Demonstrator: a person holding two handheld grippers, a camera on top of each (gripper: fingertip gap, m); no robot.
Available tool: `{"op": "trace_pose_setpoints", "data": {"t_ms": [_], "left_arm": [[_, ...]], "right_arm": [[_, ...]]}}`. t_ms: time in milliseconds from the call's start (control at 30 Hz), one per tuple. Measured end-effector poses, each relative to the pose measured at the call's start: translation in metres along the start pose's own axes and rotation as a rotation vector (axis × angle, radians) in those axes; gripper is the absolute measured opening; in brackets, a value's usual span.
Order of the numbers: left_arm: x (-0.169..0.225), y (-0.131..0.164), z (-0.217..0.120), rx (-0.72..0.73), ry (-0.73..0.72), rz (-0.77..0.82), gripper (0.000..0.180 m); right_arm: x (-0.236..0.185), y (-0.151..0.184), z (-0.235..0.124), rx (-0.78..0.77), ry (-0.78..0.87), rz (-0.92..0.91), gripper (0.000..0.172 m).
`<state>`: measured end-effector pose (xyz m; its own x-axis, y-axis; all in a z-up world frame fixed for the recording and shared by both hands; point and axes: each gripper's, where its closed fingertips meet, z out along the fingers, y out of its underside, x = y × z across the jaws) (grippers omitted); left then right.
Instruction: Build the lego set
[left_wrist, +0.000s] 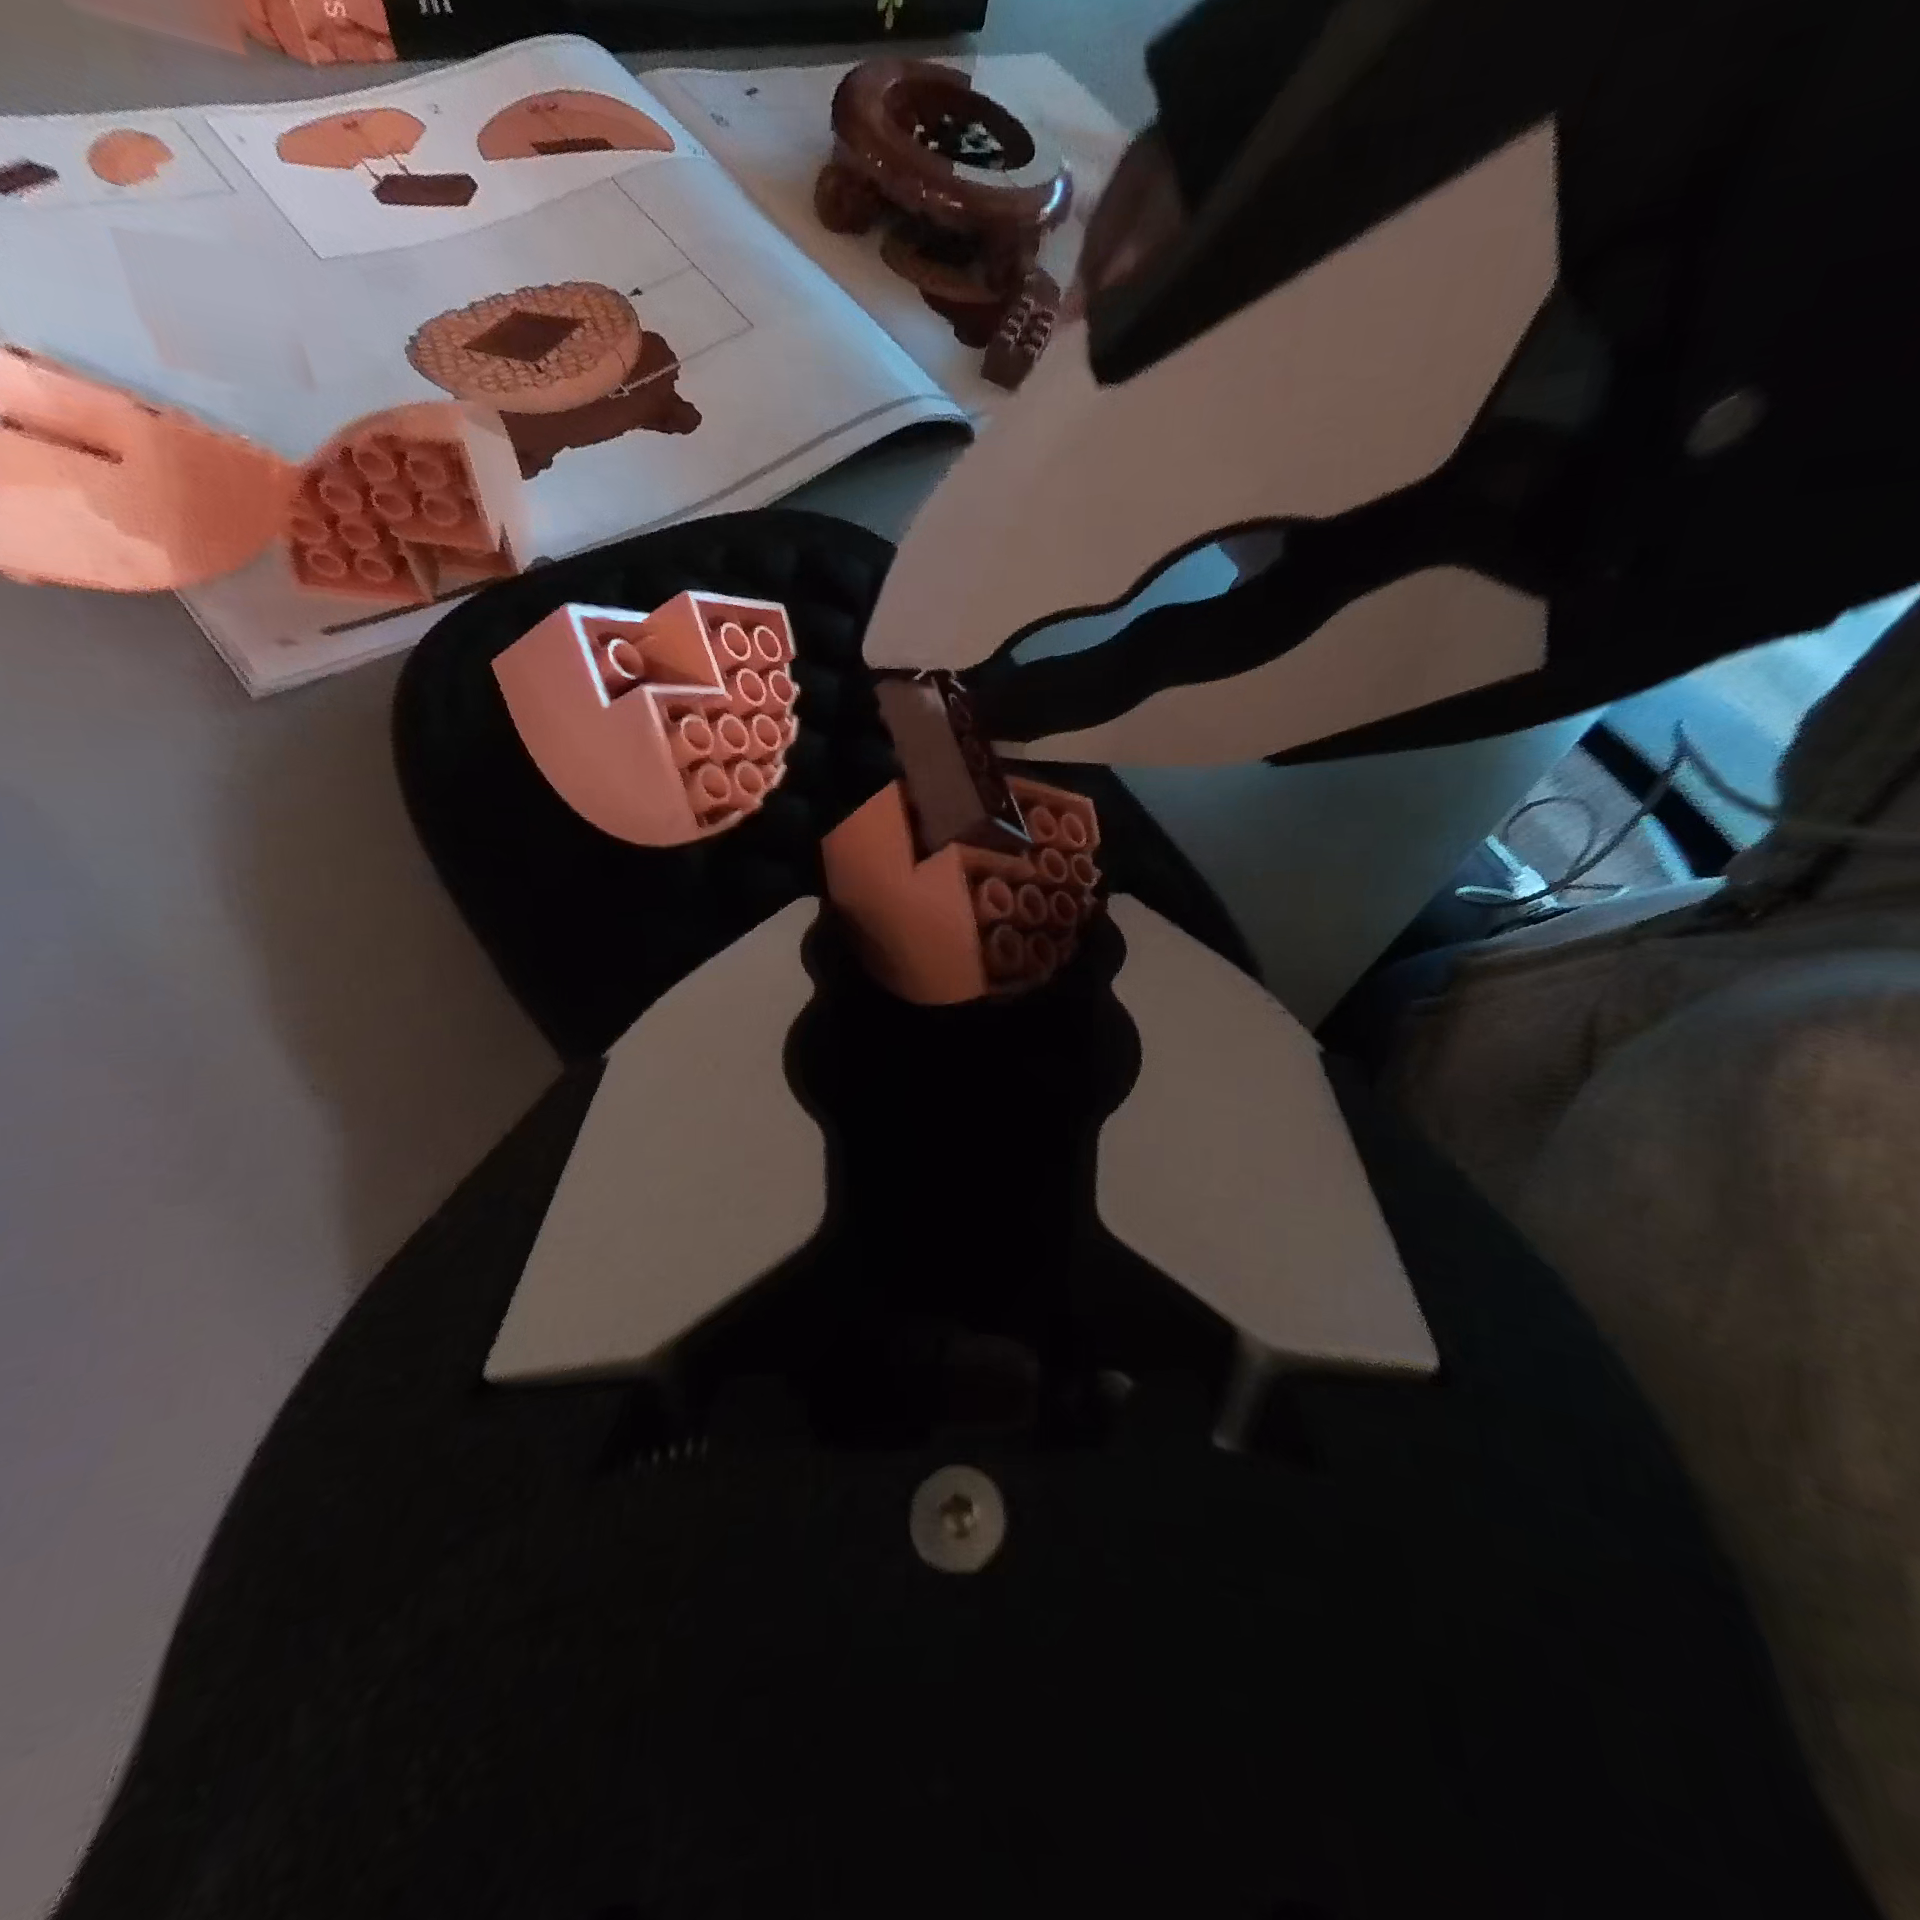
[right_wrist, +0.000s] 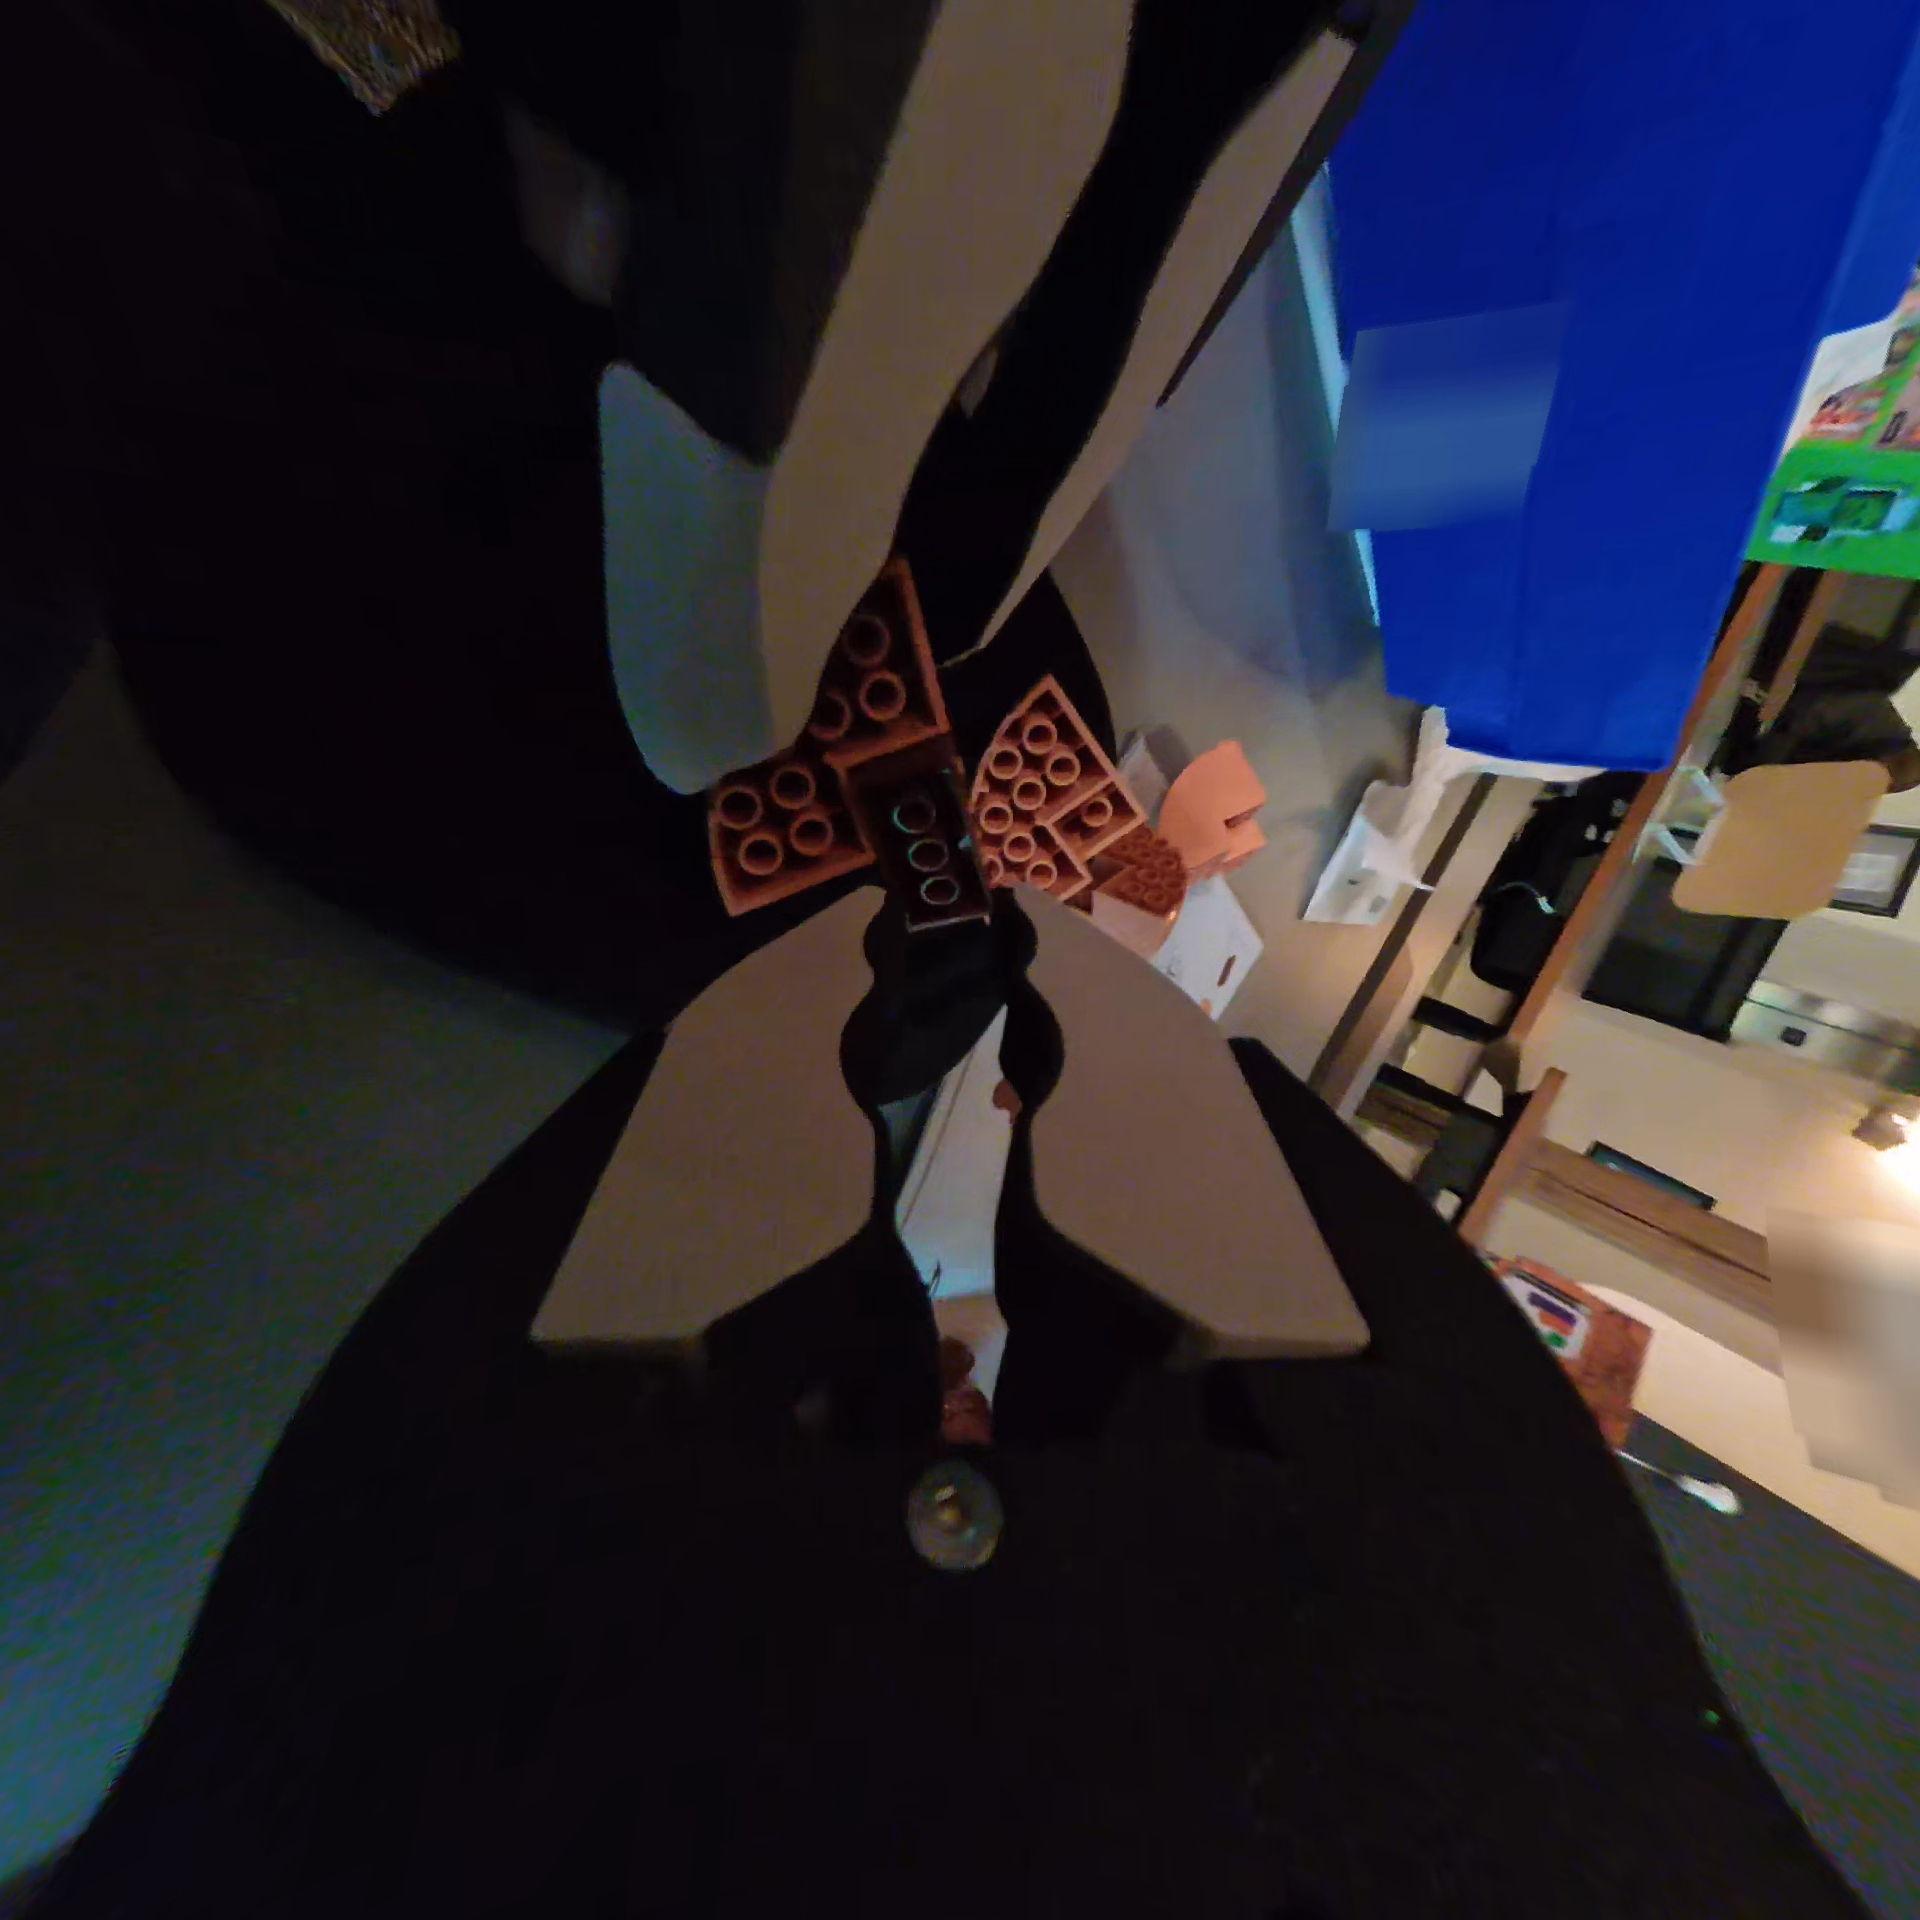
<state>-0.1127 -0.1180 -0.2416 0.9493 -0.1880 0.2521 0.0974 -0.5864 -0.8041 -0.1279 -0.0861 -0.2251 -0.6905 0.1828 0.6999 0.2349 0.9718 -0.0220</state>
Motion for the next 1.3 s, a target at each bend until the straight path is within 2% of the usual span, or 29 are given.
{"op": "trace_pose_setpoints", "data": {"t_ms": [200, 333, 467, 567, 667, 800, 933, 1033, 1100, 1167, 1233, 1300], "left_arm": [[0.002, -0.008, -0.01, 0.078, 0.067, -0.138, 0.05], [-0.003, -0.007, -0.014, 0.09, 0.021, -0.136, 0.038], [-0.006, -0.013, -0.011, 0.119, -0.039, -0.149, 0.046], [-0.008, -0.017, -0.009, 0.147, -0.073, -0.132, 0.03], [-0.008, -0.016, -0.01, 0.148, -0.08, -0.107, 0.026], [-0.007, -0.015, -0.01, 0.155, -0.013, -0.147, 0.025], [-0.007, -0.015, -0.011, 0.174, 0.035, -0.171, 0.021], [-0.008, -0.015, -0.011, 0.176, 0.044, -0.156, 0.021], [-0.008, -0.015, -0.011, 0.182, 0.056, -0.156, 0.021], [-0.007, -0.015, -0.011, 0.19, 0.063, -0.148, 0.021], [-0.007, -0.015, -0.012, 0.196, 0.063, -0.136, 0.021], [-0.007, -0.015, -0.011, 0.199, 0.063, -0.125, 0.021]], "right_arm": [[-0.002, -0.002, 0.0, -0.102, 0.03, -0.054, 0.015], [-0.002, -0.004, 0.001, -0.121, 0.024, -0.035, 0.015], [-0.003, -0.008, -0.001, -0.128, 0.008, -0.006, 0.015], [0.0, -0.008, -0.001, -0.15, 0.025, -0.01, 0.015], [-0.001, -0.009, -0.001, -0.141, 0.019, 0.007, 0.015], [-0.002, -0.011, -0.002, -0.063, -0.002, 0.055, 0.015], [-0.003, -0.006, -0.006, 0.114, -0.17, 0.276, 0.016], [0.003, -0.006, -0.016, 0.336, -0.413, 0.577, 0.021], [0.015, -0.015, -0.026, 0.536, -0.573, 0.773, 0.026], [0.023, -0.022, -0.029, 0.671, -0.737, 0.944, 0.023], [0.012, -0.025, -0.019, 0.631, -0.881, 1.009, 0.022], [-0.003, -0.029, -0.01, 0.574, -0.923, 0.976, 0.021]]}}
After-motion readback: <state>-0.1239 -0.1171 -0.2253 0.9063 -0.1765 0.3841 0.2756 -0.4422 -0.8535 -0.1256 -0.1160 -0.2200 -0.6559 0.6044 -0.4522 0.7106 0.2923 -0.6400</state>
